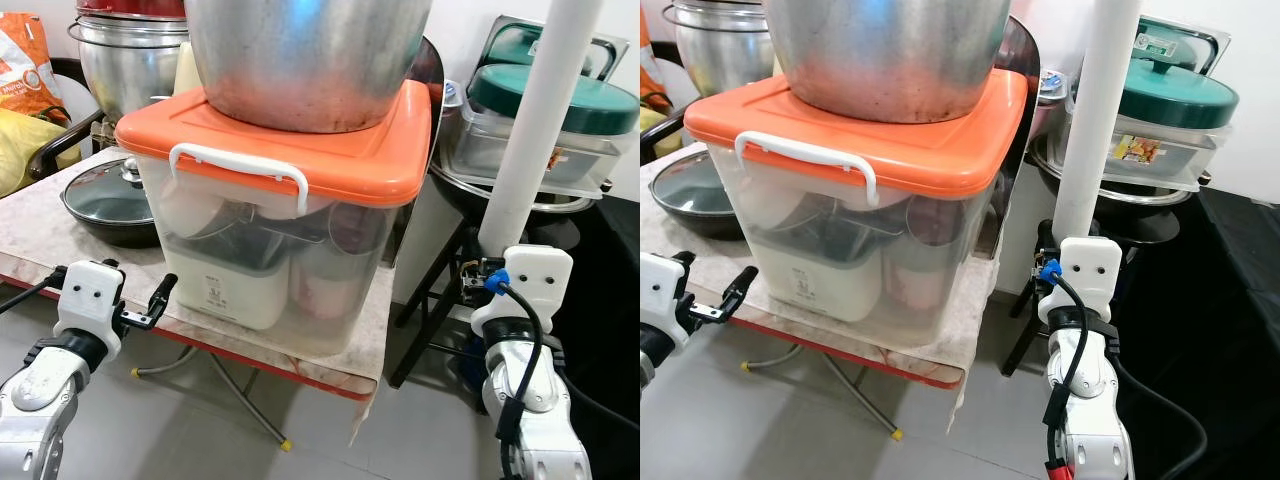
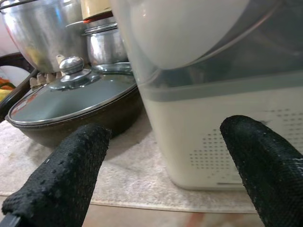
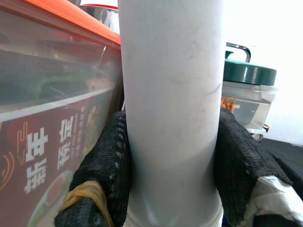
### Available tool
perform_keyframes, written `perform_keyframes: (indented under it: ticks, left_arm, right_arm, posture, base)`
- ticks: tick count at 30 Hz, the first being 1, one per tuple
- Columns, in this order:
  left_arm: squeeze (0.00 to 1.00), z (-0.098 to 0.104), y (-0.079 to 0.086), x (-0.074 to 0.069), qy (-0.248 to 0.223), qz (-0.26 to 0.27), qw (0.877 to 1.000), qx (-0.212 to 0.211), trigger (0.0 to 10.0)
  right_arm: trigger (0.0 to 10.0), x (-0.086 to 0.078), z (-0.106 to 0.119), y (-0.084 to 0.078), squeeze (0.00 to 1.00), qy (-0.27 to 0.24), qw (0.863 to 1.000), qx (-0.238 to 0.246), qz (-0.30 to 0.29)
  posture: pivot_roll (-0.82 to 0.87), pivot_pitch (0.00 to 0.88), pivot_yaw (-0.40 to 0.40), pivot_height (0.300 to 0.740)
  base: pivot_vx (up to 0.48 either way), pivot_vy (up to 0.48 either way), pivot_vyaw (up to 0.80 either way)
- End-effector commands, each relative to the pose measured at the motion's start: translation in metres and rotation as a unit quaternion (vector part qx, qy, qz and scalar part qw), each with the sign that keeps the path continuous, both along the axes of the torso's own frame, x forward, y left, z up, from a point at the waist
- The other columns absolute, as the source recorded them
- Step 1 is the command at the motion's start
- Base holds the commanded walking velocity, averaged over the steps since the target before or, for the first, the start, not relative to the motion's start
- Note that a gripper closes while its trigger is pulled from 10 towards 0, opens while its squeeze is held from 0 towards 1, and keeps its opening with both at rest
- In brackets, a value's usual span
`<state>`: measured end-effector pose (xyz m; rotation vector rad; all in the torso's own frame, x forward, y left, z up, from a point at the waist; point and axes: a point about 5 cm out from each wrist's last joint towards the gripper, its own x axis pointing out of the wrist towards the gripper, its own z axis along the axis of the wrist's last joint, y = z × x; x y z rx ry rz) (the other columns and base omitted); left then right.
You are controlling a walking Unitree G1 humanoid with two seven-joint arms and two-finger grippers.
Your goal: Building children table
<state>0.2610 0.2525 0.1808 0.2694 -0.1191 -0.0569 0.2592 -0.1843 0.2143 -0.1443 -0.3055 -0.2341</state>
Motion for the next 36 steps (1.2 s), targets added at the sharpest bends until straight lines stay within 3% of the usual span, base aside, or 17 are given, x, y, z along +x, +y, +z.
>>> perform_keyframes:
  ticks: [1,16,27,36]
  left_arm:
    - [0.0,-0.005,-0.007,-0.002,0.01,-0.015,1.0,-0.009,10.0]
    - [0.0,-0.003,-0.036,-0.009,0.021,-0.103,0.994,-0.033,10.0]
    - [0.0,-0.003,-0.057,-0.019,0.036,-0.164,0.984,-0.051,10.0]
    - [0.0,-0.003,-0.063,-0.021,0.045,-0.192,0.979,-0.052,10.0]
  right_arm:
    - [0.0,-0.001,0.001,0.001,0.0,-0.006,1.0,0.007,0.003]
    - [0.0,-0.001,0.004,-0.002,0.0,-0.018,1.0,0.006,-0.012]
    - [0.0,-0.013,-0.003,-0.002,0.0,-0.01,1.0,0.004,-0.018]
    - [0.0,-0.013,-0.005,-0.002,0.0,-0.006,1.0,0.005,-0.02]
  posture:
    - [0.06,0.0,-0.11,0.74]
    - [0.06,0.0,-0.102,0.74]
    - [0.04,0.0,-0.093,0.74]
    - [0.04,0.0,-0.09,0.74]
  base:
    - [0.0,0.0,0.0]
    - [0.0,0.0,0.0]
    - [0.0,0.0,0.0]
    - [0.0,0.0,0.0]
